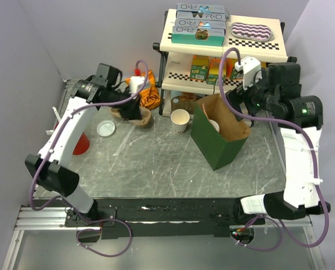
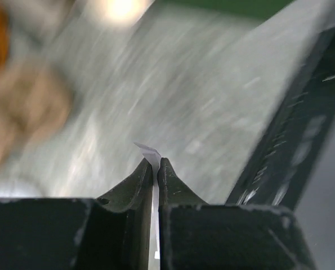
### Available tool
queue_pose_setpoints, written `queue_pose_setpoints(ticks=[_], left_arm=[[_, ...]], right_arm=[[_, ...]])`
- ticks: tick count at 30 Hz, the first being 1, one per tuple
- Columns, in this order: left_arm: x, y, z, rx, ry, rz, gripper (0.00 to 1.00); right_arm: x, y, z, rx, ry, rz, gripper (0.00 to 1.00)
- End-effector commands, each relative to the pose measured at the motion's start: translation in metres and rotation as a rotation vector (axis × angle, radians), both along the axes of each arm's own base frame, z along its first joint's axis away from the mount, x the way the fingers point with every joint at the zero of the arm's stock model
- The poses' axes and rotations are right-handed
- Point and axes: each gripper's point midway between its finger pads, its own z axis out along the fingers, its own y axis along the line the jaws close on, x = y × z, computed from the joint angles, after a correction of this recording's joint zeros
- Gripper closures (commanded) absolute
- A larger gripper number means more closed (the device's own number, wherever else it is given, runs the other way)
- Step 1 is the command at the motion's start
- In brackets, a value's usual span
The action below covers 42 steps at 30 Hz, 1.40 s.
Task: Pack the takeout coffee
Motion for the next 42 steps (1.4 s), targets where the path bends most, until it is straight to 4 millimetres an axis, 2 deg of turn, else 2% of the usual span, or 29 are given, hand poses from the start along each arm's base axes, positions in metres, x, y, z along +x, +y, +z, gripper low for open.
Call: queue_pose_setpoints(ticks=[1,2,3,4,5,6,7,8,10,11,12,13,14,15,17,18,19,20,21,22,28,31,32,33,34,37,39,41,42], left_arm=[[-0.052,-0.091,0.141,-0.439,-0.225,-0.292,0.99],[-0.061,-0.099,0.166,-0.499,-0.284,-0.313,0.99],[-0.064,-0.109,0.179,-0.541,-0.318,-0.322,0.99],[-0.076,-0.126,0.197,-0.607,-0.334,-0.342,0.99],[-0.076,-0.137,0.226,-0.69,-0.437,-0.358,0.99],[-0.076,-0.145,0.242,-0.733,-0.485,-0.352,0.99],[-0.087,-0.157,0.256,-0.789,-0.473,-0.373,0.99],[-0.086,-0.167,0.281,-0.852,-0.528,-0.398,0.99],[-0.095,-0.183,0.3,-0.919,-0.477,-0.432,0.99],[-0.084,-0.199,0.296,-0.937,-0.44,-0.433,0.99],[-0.087,-0.199,0.32,-1.008,-0.49,-0.435,0.99],[-0.089,-0.206,0.326,-1.045,-0.465,-0.428,0.99],[-0.08,-0.221,0.319,-1.048,-0.45,-0.419,0.99],[-0.088,-0.225,0.333,-1.08,-0.475,-0.437,0.99],[-0.076,-0.243,0.329,-1.092,-0.482,-0.406,0.99],[-0.076,-0.253,0.325,-1.081,-0.496,-0.402,0.99],[-0.061,-0.265,0.315,-1.06,-0.51,-0.343,0.99],[-0.058,-0.27,0.315,-1.047,-0.533,-0.32,0.99],[-0.054,-0.278,0.305,-1.017,-0.563,-0.314,0.99],[-0.041,-0.286,0.295,-0.993,-0.571,-0.268,0.99],[-0.017,-0.303,0.246,-0.856,-0.559,-0.203,0.99],[-0.009,-0.31,0.219,-0.809,-0.531,-0.191,0.8],[-0.01,-0.311,0.218,-0.812,-0.529,-0.199,0.62],[-0.009,-0.312,0.216,-0.81,-0.527,-0.2,0.52],[-0.013,-0.312,0.221,-0.823,-0.534,-0.213,0.42],[-0.018,-0.306,0.24,-0.845,-0.579,-0.227,0.3],[-0.021,-0.295,0.259,-0.855,-0.642,-0.217,0.27],[-0.023,-0.286,0.267,-0.843,-0.689,-0.216,0.24],[-0.027,-0.275,0.279,-0.835,-0.75,-0.217,0.23]], right_arm=[[-0.014,-0.013,0.051,0.043,-0.194,-0.081,0.0],[-0.018,-0.02,0.057,0.035,-0.223,-0.114,0.0],[-0.017,-0.024,0.055,0.032,-0.224,-0.135,0.0],[-0.017,-0.027,0.057,0.035,-0.236,-0.161,0.0],[-0.018,-0.032,0.058,0.034,-0.243,-0.184,0.0],[-0.019,-0.039,0.059,0.031,-0.246,-0.219,0.0],[-0.02,-0.043,0.059,0.037,-0.248,-0.236,0.0],[-0.021,-0.046,0.06,0.037,-0.25,-0.248,0.0],[-0.023,-0.052,0.057,0.039,-0.241,-0.27,0.0],[-0.026,-0.053,0.056,0.041,-0.242,-0.272,0.0],[-0.027,-0.054,0.052,0.042,-0.23,-0.277,0.0],[-0.028,-0.055,0.051,0.045,-0.228,-0.282,0.0],[-0.03,-0.055,0.05,0.049,-0.23,-0.286,0.0],[-0.03,-0.057,0.049,0.054,-0.227,-0.295,0.0],[-0.032,-0.059,0.051,0.061,-0.233,-0.304,0.0],[-0.033,-0.065,0.052,0.066,-0.237,-0.332,0.0],[-0.034,-0.068,0.054,0.07,-0.244,-0.346,0.0],[-0.035,-0.069,0.055,0.076,-0.245,-0.35,0.0],[-0.036,-0.07,0.057,0.084,-0.25,-0.357,0.0],[-0.038,-0.069,0.059,0.09,-0.255,-0.354,0.0],[-0.048,-0.073,0.06,0.076,-0.27,-0.367,0.0],[-0.049,-0.072,0.055,0.081,-0.257,-0.358,0.0],[-0.049,-0.07,0.054,0.084,-0.25,-0.352,0.0],[-0.048,-0.07,0.054,0.086,-0.25,-0.351,0.0],[-0.048,-0.069,0.054,0.09,-0.249,-0.35,0.0],[-0.047,-0.066,0.057,0.103,-0.247,-0.332,0.0],[-0.044,-0.061,0.056,0.117,-0.235,-0.313,0.0],[-0.044,-0.058,0.058,0.123,-0.234,-0.295,0.0],[-0.042,-0.056,0.058,0.128,-0.229,-0.285,0.0]])
